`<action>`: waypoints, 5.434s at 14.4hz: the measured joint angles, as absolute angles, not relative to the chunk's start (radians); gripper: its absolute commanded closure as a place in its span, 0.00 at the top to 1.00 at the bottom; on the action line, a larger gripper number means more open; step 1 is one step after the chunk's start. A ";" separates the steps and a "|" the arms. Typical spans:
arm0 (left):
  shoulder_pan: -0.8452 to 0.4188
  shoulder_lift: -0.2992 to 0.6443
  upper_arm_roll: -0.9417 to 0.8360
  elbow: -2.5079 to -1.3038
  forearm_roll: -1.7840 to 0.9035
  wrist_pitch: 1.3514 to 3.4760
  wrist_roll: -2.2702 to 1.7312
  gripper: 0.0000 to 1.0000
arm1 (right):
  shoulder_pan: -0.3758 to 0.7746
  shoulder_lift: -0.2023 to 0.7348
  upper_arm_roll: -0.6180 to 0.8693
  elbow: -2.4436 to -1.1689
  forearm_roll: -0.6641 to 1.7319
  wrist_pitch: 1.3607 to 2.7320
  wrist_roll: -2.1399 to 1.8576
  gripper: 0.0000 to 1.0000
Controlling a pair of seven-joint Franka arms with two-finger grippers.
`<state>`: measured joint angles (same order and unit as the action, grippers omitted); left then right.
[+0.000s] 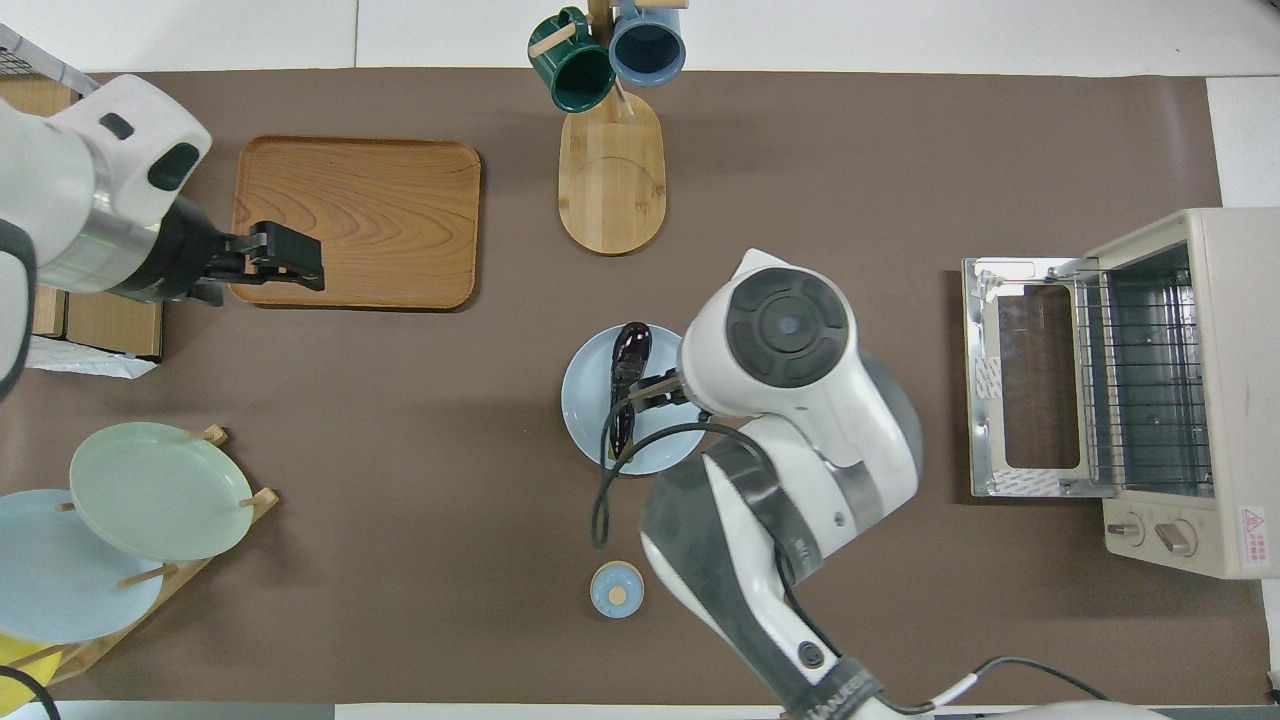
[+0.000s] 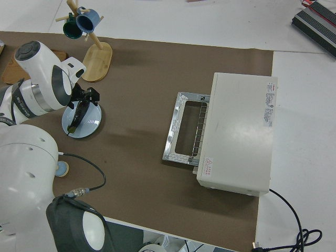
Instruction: Put eggplant into oven
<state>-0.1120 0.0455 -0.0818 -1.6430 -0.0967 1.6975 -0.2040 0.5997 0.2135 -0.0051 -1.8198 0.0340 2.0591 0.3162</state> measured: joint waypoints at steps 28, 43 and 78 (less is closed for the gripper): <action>-0.056 -0.036 -0.087 -1.667 -0.031 1.574 -0.015 1.00 | 0.685 0.432 -0.022 -1.530 -0.188 1.858 0.321 0.00; -0.040 -0.035 -0.088 -1.668 -0.030 1.573 -0.015 1.00 | -0.010 0.060 -0.026 -2.039 -0.189 1.973 -0.293 0.00; -0.040 -0.034 -0.089 -1.668 -0.030 1.573 -0.015 1.00 | 0.123 0.191 -0.018 -2.175 -0.234 2.281 -0.128 0.00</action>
